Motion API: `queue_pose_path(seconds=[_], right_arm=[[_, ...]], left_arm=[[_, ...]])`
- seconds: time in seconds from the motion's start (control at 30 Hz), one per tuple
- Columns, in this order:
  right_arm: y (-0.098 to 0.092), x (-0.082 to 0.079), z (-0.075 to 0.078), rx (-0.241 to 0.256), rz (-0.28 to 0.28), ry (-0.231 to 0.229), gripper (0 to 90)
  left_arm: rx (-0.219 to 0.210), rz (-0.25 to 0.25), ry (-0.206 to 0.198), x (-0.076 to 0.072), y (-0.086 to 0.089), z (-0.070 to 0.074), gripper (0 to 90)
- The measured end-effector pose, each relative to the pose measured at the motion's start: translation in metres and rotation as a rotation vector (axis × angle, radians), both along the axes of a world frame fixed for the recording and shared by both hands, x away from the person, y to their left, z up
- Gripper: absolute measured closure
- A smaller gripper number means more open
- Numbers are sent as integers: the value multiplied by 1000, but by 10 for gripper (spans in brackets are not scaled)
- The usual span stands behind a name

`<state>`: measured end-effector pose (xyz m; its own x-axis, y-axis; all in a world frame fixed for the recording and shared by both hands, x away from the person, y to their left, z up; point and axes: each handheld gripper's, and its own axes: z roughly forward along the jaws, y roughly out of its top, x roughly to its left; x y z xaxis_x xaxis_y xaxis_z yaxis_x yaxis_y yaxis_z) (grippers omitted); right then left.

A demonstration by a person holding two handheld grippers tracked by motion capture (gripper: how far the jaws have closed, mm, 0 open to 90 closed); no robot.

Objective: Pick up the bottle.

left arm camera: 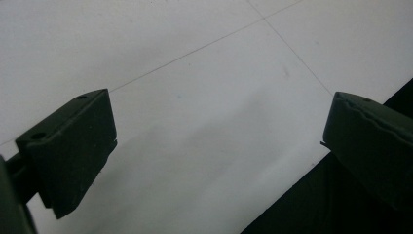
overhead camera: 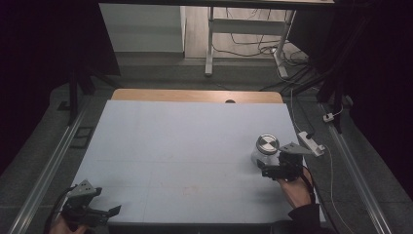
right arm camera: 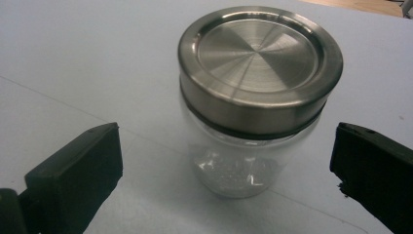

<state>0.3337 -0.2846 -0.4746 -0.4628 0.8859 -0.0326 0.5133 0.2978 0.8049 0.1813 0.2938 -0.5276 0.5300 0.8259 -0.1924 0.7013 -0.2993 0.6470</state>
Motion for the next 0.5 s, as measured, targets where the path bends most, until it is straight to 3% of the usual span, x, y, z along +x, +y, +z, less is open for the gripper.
queue_pose_path(seconds=[0.5], right_arm=[[1,28,-20,5,0,35,0]], left_arm=[[-13,-6,7,1,1,0,1]])
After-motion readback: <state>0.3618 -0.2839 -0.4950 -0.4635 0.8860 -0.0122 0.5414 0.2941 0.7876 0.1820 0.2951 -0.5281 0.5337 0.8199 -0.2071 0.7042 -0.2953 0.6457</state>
